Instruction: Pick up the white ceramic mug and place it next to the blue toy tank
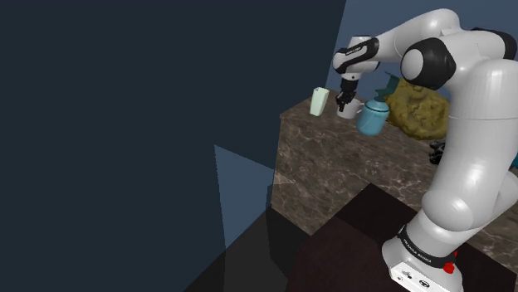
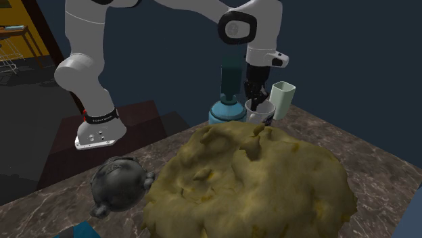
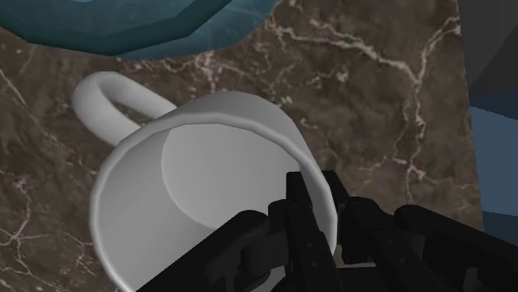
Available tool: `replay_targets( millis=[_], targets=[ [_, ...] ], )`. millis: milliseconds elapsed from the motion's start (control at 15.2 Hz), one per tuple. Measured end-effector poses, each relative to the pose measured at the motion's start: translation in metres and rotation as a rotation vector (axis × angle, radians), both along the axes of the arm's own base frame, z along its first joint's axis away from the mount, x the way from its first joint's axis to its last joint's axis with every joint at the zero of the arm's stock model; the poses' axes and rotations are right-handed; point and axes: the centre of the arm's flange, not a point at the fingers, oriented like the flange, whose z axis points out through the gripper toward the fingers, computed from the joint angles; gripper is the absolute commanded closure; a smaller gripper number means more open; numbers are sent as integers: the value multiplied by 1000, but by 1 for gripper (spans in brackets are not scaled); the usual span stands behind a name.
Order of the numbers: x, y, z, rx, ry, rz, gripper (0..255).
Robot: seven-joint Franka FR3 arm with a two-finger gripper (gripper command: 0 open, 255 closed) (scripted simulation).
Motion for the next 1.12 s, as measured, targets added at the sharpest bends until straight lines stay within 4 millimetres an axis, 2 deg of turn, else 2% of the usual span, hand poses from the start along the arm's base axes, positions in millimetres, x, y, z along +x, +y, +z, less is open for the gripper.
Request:
replay_targets(
  millis=[1122],
  targets=[
    [0, 0, 89, 0, 0, 0, 255]
  ],
)
